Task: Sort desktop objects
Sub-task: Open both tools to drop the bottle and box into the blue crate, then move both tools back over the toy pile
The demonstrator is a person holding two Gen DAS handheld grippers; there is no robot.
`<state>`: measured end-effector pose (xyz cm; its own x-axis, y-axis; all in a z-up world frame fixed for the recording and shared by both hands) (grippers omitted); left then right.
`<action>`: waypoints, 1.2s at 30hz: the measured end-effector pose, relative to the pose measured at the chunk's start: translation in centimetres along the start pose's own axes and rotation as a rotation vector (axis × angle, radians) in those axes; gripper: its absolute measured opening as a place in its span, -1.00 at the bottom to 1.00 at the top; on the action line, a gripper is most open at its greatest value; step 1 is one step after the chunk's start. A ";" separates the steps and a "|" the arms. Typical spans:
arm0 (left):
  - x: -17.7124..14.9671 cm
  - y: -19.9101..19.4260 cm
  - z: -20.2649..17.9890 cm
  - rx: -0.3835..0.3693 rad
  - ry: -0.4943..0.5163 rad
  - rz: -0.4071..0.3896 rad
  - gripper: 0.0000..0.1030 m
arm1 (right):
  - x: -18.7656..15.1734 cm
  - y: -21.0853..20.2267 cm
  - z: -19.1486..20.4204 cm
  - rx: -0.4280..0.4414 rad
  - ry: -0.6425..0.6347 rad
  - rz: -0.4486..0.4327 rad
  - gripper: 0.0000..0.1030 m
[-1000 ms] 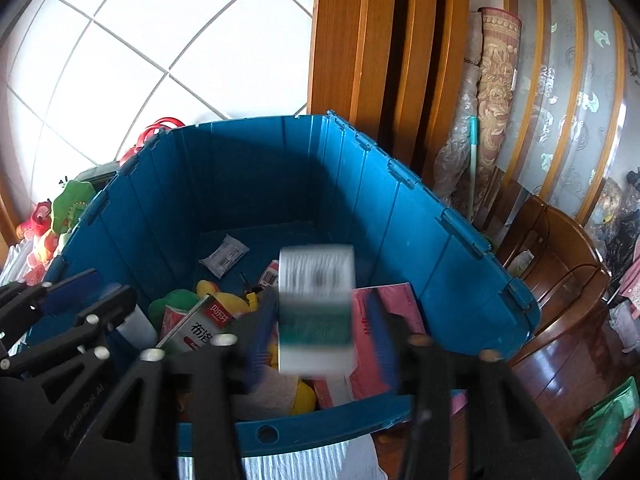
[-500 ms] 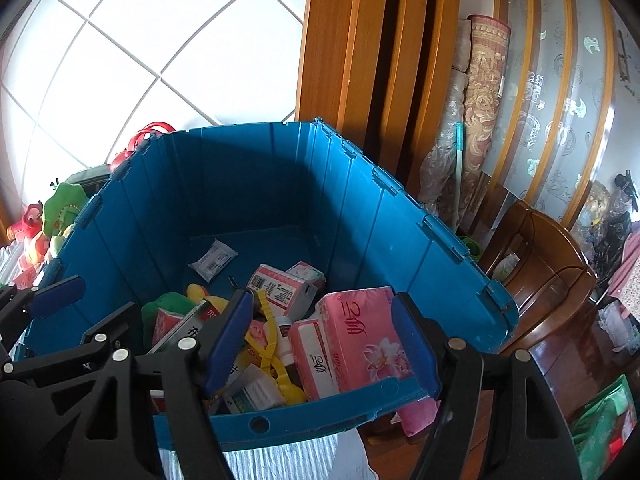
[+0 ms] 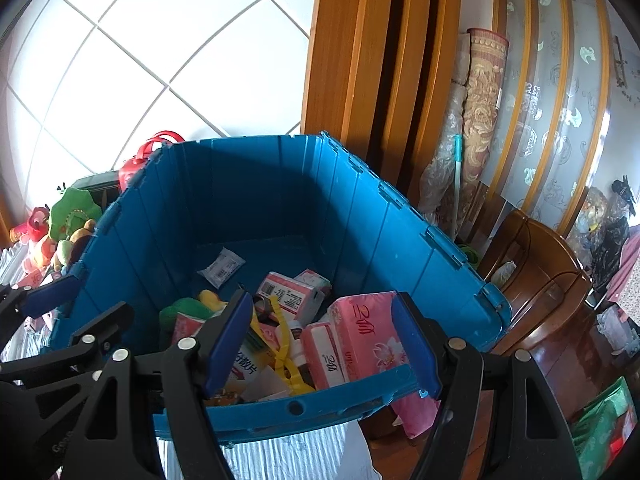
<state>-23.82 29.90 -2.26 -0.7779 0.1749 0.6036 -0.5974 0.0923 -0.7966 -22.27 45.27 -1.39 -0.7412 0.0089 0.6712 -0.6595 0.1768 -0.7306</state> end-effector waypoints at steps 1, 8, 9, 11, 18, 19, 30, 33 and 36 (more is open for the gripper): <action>-0.1 -0.4 0.4 0.000 -0.003 -0.010 0.15 | 0.0 -0.3 0.4 0.002 -0.006 -0.002 0.39; -1.6 -2.2 6.0 0.042 -0.063 -0.040 0.18 | 0.0 -2.2 5.7 0.056 -0.066 -0.023 0.39; -2.0 -2.4 7.2 0.049 -0.076 -0.043 0.18 | 0.1 -2.4 6.8 0.065 -0.079 -0.026 0.39; -2.7 -3.0 9.7 0.063 -0.102 -0.049 0.18 | 0.3 -3.1 9.3 0.087 -0.107 -0.035 0.39; -6.9 -4.4 21.2 0.143 -0.199 -0.062 0.27 | 0.1 -5.2 21.2 0.178 -0.213 -0.055 0.40; -7.6 -4.4 22.9 0.152 -0.210 -0.056 0.27 | -0.1 -5.3 22.9 0.187 -0.221 -0.051 0.41; -17.5 -0.8 42.2 0.276 -0.308 0.130 0.27 | -5.8 -2.5 43.9 0.339 -0.312 0.129 0.63; -19.9 0.3 45.6 0.295 -0.356 0.180 0.27 | -7.5 -1.1 47.0 0.340 -0.354 0.191 0.67; -21.6 1.1 48.4 0.326 -0.413 0.214 0.27 | -8.1 0.0 48.4 0.348 -0.385 0.218 0.68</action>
<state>-17.11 -21.20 -14.55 -0.8609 -0.2472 0.4447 -0.3965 -0.2217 -0.8909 -22.31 -2.46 -12.91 -0.8143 -0.3628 0.4531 -0.4395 -0.1247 -0.8896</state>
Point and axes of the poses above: each gripper's, at about its wrist camera, not at the fingertips, and y roughly the way its jaws point, z to its left, x to its top, the point moved 3 cm from there along y, roughly the way its jaws point, and after that the axes turned 12 degrees about z, right-handed, at the moved point
